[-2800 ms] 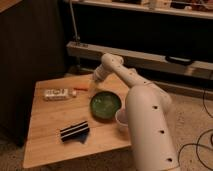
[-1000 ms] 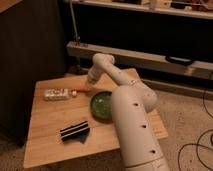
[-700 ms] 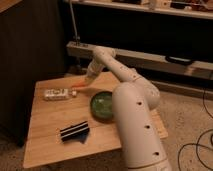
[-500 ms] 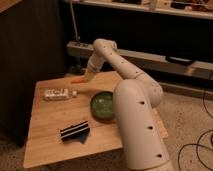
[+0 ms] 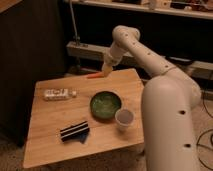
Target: Place the pepper in the ceramic cup
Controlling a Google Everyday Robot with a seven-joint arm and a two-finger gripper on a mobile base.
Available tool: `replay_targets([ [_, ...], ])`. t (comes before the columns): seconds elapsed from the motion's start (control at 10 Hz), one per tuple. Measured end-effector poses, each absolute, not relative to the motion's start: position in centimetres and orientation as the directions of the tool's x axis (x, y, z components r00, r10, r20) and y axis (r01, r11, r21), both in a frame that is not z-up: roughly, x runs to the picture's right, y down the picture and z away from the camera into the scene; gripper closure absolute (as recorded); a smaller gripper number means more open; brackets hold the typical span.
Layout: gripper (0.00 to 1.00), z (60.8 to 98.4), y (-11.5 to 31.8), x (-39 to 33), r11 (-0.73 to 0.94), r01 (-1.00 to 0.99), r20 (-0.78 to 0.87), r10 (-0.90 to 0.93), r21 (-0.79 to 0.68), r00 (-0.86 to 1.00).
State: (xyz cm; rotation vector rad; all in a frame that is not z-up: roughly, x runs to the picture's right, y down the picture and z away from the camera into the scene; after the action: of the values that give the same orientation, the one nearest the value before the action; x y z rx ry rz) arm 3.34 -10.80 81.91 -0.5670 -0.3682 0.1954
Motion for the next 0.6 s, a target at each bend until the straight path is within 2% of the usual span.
replay_targets([
  [0.3, 1.00, 76.8, -9.3, 10.3, 0.829, -0.144, 0.182, 0.282, -0.541, 0.942],
  [0.6, 1.00, 71.1, -7.9, 13.7, 0.829, -0.190, 0.069, 0.264, -0.526, 0.962],
])
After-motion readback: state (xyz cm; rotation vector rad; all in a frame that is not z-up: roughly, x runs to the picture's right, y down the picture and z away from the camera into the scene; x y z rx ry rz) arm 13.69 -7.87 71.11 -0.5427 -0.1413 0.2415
